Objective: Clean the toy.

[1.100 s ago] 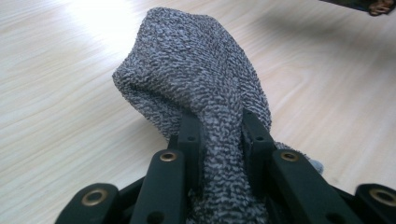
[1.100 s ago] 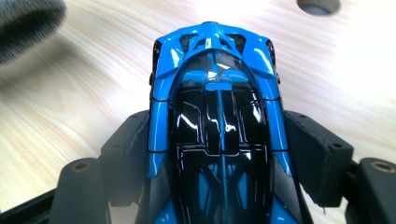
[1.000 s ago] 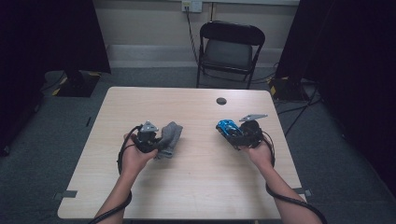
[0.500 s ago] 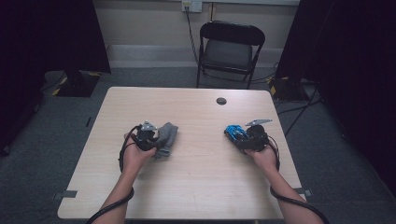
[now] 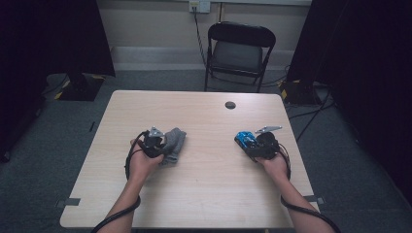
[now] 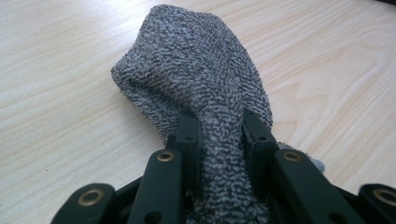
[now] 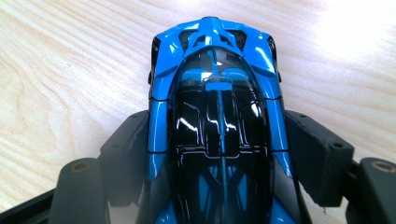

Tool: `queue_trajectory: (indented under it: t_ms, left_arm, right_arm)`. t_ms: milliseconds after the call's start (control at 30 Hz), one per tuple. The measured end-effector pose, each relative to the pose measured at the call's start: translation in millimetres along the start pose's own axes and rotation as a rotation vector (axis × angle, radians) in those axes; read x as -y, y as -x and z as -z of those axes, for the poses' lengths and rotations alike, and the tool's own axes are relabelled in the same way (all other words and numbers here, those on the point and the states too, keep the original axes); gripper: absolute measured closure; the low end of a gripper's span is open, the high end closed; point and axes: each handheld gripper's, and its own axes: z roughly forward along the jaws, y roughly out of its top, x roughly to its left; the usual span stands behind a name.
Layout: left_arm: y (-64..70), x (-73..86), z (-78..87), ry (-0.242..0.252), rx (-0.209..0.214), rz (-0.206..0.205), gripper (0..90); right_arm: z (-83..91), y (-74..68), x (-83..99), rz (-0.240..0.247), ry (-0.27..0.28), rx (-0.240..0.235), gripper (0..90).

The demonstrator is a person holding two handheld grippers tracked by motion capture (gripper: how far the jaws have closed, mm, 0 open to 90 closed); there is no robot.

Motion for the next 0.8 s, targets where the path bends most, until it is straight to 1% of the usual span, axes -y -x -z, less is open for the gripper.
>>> queue_trajectory:
  t_ms: [133,200,300,400,733,800]
  left_arm:
    - [0.6,0.8,-0.1,0.003,0.001,0.002,72.0]
    - [0.7,1.2,-0.1,0.004,0.0,0.004,71.5]
    - [1.4,1.6,0.0,0.003,0.0,0.004,71.4]
    - [2.0,1.3,0.1,0.004,0.003,0.009,70.8]
    - [3.2,1.2,0.5,0.01,0.001,0.02,64.4]
    - [3.6,0.8,0.5,0.013,0.002,0.017,63.2]
  right_arm:
    - [0.1,0.5,0.2,0.001,0.0,-0.002,27.4]
    - [0.0,-0.6,-0.1,0.013,-0.002,0.006,27.3]
    - [-0.2,0.0,0.4,0.003,0.002,0.001,27.1]
    - [-0.3,0.0,0.6,0.005,0.005,0.001,27.0]
    - [0.2,1.6,1.9,0.003,0.014,-0.011,26.6]
    - [0.4,1.6,1.9,0.003,0.015,-0.011,26.6]
